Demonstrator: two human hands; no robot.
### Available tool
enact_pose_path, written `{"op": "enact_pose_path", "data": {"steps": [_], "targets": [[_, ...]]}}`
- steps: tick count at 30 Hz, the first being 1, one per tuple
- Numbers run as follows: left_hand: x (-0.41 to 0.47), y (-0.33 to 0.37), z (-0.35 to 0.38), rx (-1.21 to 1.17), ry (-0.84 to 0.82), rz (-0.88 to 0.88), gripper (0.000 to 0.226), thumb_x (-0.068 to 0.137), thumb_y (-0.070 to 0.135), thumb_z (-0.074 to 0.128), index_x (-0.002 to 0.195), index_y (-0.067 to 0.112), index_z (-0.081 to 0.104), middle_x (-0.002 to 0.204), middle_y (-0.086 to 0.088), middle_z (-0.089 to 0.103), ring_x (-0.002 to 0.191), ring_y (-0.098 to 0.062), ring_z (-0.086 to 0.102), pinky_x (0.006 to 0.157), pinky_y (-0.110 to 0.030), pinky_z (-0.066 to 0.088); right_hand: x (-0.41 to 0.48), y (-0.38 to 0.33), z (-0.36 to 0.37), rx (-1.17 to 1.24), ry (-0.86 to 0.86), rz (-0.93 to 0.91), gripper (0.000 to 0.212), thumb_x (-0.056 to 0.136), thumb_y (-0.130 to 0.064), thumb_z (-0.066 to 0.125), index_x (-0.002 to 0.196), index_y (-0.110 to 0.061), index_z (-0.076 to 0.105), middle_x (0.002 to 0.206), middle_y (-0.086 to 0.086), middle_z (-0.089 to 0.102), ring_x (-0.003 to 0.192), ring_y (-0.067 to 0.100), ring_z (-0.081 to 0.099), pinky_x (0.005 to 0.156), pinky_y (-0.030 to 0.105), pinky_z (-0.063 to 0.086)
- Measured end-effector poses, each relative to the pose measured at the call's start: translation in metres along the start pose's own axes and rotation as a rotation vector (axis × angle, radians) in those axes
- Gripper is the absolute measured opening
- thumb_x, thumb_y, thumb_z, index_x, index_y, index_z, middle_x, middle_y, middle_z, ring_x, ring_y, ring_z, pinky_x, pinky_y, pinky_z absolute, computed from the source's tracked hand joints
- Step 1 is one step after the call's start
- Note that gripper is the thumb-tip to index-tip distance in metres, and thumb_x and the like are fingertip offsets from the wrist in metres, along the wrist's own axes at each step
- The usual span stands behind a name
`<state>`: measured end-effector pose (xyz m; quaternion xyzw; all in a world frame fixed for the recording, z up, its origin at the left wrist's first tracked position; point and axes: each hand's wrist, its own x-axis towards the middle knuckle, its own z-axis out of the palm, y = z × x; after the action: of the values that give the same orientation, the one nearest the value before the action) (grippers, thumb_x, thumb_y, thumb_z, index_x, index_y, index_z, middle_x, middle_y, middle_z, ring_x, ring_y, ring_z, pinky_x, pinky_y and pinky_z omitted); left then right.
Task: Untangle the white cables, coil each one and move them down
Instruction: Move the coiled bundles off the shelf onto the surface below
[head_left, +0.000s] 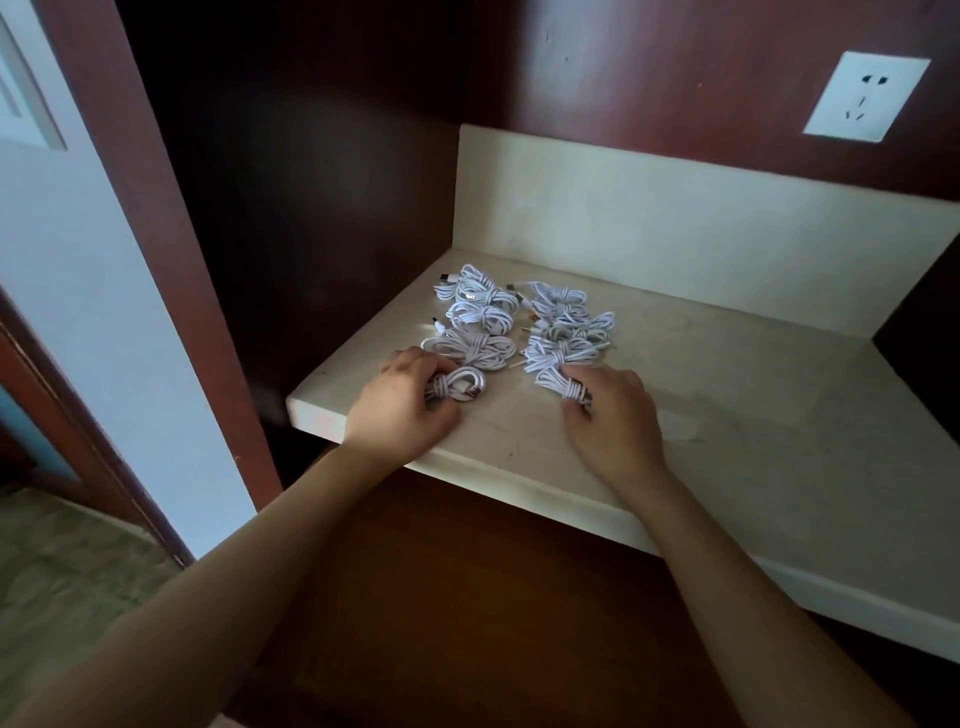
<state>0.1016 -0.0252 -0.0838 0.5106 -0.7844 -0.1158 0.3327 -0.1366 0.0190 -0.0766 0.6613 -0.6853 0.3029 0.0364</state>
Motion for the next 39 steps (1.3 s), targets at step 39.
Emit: {"op": "enact_pose_path", "data": {"steps": [39], "targets": [[-0.156,-0.055,-0.044,0.067,-0.641,0.054,0.025,0.083,0.027,0.072,0.107,0.028,0.064,0.102,0.014,0.058,0.09,-0.006,0.058,0.077,-0.022,0.049,-0.171,-0.078,0.065,0.211,-0.599,0.101,0.031,0.093,-0.033,0.064,0.123,-0.027,0.062,0.113,-0.009,0.059,0.093,0.008,0.054,0.074,0.024,0.044]]}}
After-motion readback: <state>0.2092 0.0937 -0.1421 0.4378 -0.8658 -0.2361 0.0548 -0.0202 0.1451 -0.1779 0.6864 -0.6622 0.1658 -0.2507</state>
